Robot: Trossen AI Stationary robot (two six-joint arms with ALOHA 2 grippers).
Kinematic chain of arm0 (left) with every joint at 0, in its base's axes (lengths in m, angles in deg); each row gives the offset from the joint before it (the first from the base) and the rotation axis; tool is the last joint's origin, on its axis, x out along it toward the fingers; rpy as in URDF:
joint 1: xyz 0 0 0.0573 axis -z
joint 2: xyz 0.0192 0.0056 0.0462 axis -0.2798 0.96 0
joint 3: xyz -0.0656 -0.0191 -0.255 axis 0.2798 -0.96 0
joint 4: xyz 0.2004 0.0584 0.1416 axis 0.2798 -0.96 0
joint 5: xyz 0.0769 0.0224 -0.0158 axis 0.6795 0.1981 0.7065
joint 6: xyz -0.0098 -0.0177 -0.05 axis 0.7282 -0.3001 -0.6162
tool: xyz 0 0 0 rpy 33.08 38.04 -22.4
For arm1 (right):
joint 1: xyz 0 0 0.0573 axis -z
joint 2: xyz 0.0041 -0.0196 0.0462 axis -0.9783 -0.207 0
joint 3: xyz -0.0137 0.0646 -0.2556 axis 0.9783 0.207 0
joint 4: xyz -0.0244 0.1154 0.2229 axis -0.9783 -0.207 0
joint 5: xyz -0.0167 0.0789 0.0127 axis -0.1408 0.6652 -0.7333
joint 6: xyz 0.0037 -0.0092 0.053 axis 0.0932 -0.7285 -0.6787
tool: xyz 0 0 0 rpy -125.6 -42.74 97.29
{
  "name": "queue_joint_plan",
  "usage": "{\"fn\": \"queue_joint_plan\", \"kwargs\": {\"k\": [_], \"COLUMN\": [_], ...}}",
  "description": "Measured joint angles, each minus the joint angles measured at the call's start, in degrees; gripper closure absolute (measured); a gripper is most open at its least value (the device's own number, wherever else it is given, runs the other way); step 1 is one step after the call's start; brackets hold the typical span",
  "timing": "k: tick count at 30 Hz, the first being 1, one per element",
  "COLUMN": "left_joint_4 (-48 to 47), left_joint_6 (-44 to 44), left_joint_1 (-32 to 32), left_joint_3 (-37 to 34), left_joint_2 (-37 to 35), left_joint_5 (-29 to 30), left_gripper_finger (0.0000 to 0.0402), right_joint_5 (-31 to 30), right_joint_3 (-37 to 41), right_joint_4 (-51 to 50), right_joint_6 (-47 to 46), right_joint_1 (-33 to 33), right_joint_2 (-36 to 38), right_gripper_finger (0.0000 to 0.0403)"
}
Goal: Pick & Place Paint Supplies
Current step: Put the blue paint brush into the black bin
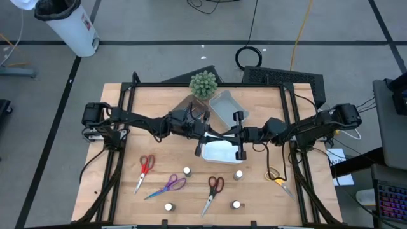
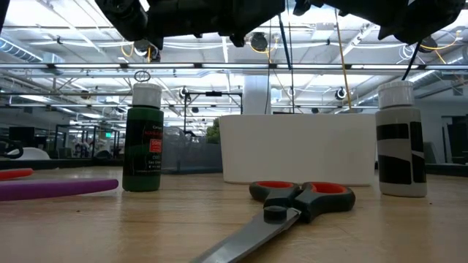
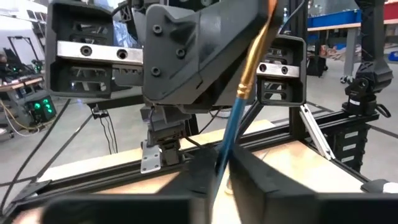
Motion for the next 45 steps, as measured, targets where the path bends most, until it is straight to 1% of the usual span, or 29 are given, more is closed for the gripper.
{"fn": "queue_joint_plan", "kwargs": {"k": [2, 4, 6, 9, 12, 15, 17, 18, 20, 21, 23, 25, 27, 30, 31, 33, 35, 37, 41, 45], "left_joint_4": [0.04, 0.02, -0.41, -7.02, -17.34, -27.28, -34.07, -36.00, -37.32, -36.89, -33.89, -33.42, -35.83, -39.08, -39.88, -42.07, -41.81, -42.09, -42.02, -41.95], "left_joint_6": [0.26, -0.44, -2.78, -4.23, -4.50, -5.74, -5.71, -5.72, -6.19, -6.84, -8.62, -11.27, -13.33, -14.30, -14.57, -15.93, -17.53, -18.97, -19.94, -19.95], "left_joint_1": [0.07, 0.04, 0.15, -0.62, -2.19, -4.17, -5.56, -6.17, -7.69, -8.83, -11.82, -15.01, -18.02, -22.05, -23.02, -24.78, -25.74, -26.37, -26.49, -26.43], "left_joint_3": [0.00, 0.00, 0.00, 0.00, -0.02, -0.01, -0.29, -1.00, -3.94, -5.86, -9.54, -11.84, -13.39, -14.40, -14.40, -14.52, -14.50, -14.49, -14.49, -14.49], "left_joint_2": [-0.02, -0.01, -0.11, -2.78, -7.73, -14.62, -18.93, -20.54, -23.08, -24.15, -25.61, -26.44, -26.43, -25.11, -24.53, -23.67, -22.14, -20.85, -18.46, -16.51], "left_joint_5": [0.22, 0.80, 4.49, 9.81, 11.15, 12.56, 14.97, 16.46, 19.03, 19.36, 19.01, 18.12, 18.32, 19.07, 18.66, 15.71, 12.55, 10.54, 8.39, 7.35], "left_gripper_finger": [0.0387, 0.0385, 0.0375, 0.0376, 0.0391, 0.0388, 0.0382, 0.0382, 0.0388, 0.0392, 0.0392, 0.0387, 0.0381, 0.0386, 0.0390, 0.0392, 0.0392, 0.0383, 0.0364, 0.0368], "right_joint_5": [-0.20, -0.36, -1.31, -8.59, -15.39, -20.01, -21.64, -21.84, -21.91, -21.87, -21.82, -21.80, -21.81, -21.80, -21.78, -21.80, -21.80, -21.84, -21.82, -21.84], "right_joint_3": [0.00, 0.00, 0.00, 0.07, 0.05, 0.07, 0.07, 0.07, 0.06, 0.07, 0.07, 0.07, 0.07, 0.07, 0.07, 0.07, 0.07, 0.07, 0.07, 0.07], "right_joint_4": [0.04, -0.06, -0.26, -1.58, -5.87, -11.53, -14.23, -15.24, -17.40, -17.57, -17.55, -17.59, -17.59, -17.59, -17.57, -17.51, -17.54, -17.55, -17.57, -17.59], "right_joint_6": [-0.12, -0.09, -0.09, -1.48, -1.11, -2.56, -4.51, -5.10, -5.72, -5.94, -6.03, -6.03, -6.03, -6.03, -6.03, -6.04, -6.00, -5.97, -5.95, -5.87], "right_joint_1": [0.07, 0.04, 0.07, -0.37, -1.05, -1.20, -1.15, -1.09, -1.06, -1.08, -1.11, -1.09, -1.07, -1.07, -1.07, -1.03, -0.98, -0.98, -0.98, -0.96], "right_joint_2": [0.08, 0.09, 0.09, 0.27, 2.26, 4.64, 6.27, 6.97, 7.91, 8.00, 8.04, 8.04, 8.02, 8.02, 8.02, 8.02, 8.02, 8.00, 8.00, 8.00], "right_gripper_finger": [0.0403, 0.0403, 0.0402, 0.0390, 0.0355, 0.0312, 0.0284, 0.0271, 0.0250, 0.0241, 0.0227, 0.0219, 0.0214, 0.0214, 0.0216, 0.0219, 0.0223, 0.0226, 0.0229, 0.0227]}}
